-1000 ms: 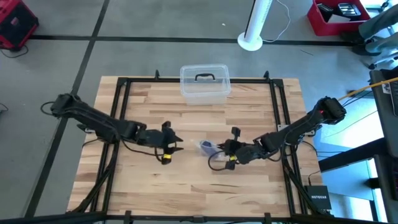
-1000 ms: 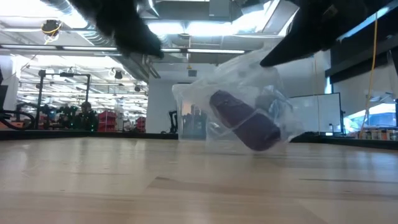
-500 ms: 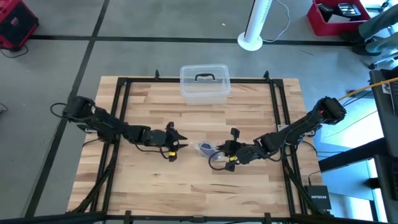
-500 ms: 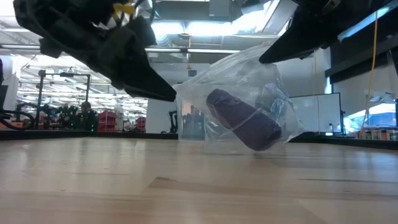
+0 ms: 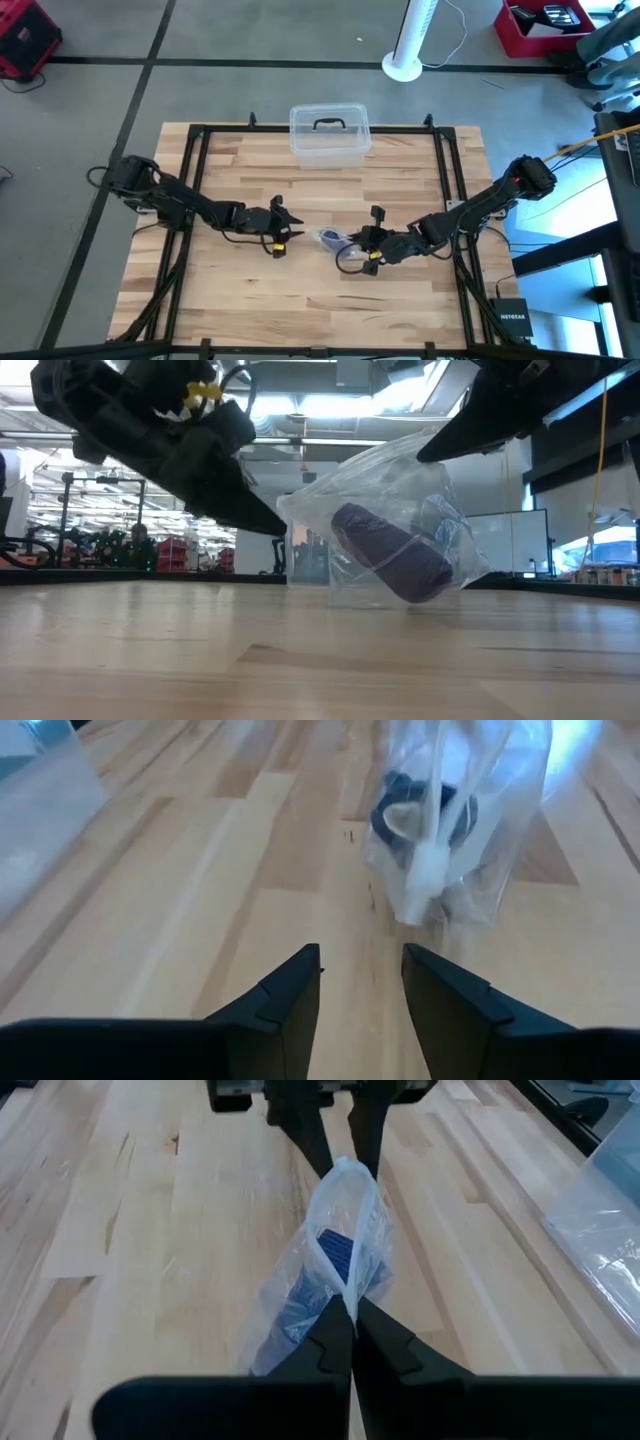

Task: Roll bandage
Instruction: Close the transparent zip bag

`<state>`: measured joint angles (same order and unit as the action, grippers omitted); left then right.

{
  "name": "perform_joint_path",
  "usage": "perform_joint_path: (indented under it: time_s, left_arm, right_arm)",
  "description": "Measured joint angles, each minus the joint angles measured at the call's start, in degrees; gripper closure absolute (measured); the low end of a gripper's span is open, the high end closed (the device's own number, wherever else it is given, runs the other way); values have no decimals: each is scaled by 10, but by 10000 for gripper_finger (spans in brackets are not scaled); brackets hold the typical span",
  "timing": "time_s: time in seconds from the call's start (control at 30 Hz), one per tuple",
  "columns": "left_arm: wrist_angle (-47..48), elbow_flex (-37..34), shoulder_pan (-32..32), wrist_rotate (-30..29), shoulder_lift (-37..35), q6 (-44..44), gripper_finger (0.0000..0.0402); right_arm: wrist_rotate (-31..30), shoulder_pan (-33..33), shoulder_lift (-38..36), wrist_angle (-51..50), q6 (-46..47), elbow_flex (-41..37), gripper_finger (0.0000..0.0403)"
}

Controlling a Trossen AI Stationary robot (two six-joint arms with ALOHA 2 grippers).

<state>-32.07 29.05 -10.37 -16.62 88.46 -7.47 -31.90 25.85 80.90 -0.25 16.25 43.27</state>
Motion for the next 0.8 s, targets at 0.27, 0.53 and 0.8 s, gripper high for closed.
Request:
perform_joint_path:
  time_s: [0.27, 0.53, 0.8]
  left_arm:
    - [-193, -22, 1, 8, 87, -11, 283]
    - [-275, -40, 10, 14, 118, -28, 296]
    - [-264, -39, 10, 74, 102, -25, 302]
  right_arm:
    - [16, 0, 0, -3, 0, 0, 398]
    - [20, 0, 0, -8, 0, 0, 398]
    - [20, 0, 0, -9, 0, 0, 398]
